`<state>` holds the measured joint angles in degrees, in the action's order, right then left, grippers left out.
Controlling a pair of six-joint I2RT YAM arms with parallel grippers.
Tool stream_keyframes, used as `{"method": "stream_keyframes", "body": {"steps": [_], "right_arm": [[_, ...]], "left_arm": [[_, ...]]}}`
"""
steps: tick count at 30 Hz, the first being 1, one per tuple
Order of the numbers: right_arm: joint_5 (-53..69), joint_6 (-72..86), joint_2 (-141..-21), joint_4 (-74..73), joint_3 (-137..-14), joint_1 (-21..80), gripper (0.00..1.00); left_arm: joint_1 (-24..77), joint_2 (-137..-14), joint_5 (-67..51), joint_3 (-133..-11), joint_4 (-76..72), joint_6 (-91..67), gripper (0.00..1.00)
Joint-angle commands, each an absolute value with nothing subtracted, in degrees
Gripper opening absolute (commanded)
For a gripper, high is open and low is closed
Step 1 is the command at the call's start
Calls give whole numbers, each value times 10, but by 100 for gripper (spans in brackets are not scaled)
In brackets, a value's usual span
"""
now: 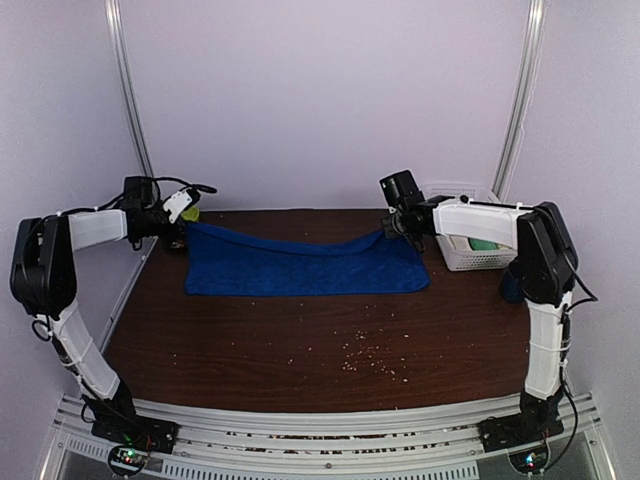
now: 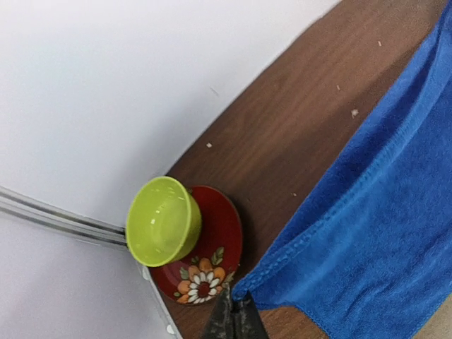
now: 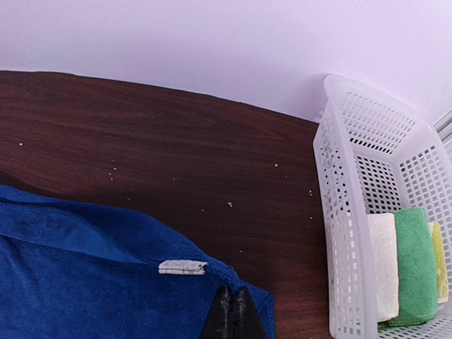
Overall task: Roll the towels
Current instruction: Pick up the towel from the center of the board, then flatten out the towel at the center of the board.
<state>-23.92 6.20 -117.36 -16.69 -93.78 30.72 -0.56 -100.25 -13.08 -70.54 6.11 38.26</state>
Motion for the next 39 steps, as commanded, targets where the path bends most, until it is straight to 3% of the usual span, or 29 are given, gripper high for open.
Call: {"method": "stream_keyframes", "body": {"steps": [1, 14, 22, 29, 39], "right_arm": [[-217, 78, -1074, -156, -889, 303, 0], [-49, 92, -781, -187, -708, 311, 0], [-60, 118, -644, -226, -678, 326, 0], [-181, 131, -745, -232, -714, 326, 0], [-287, 106, -1098, -211, -922, 285, 0]], "left_arm": [[-23, -910, -167, -688, 40, 302, 0], [-60, -655, -204, -597, 134, 284, 0], [-71, -513, -202, -593, 188, 275, 0], [-73, -634, -174, -668, 246, 205, 0], [-70, -974, -149, -742, 224, 179, 0]]}}
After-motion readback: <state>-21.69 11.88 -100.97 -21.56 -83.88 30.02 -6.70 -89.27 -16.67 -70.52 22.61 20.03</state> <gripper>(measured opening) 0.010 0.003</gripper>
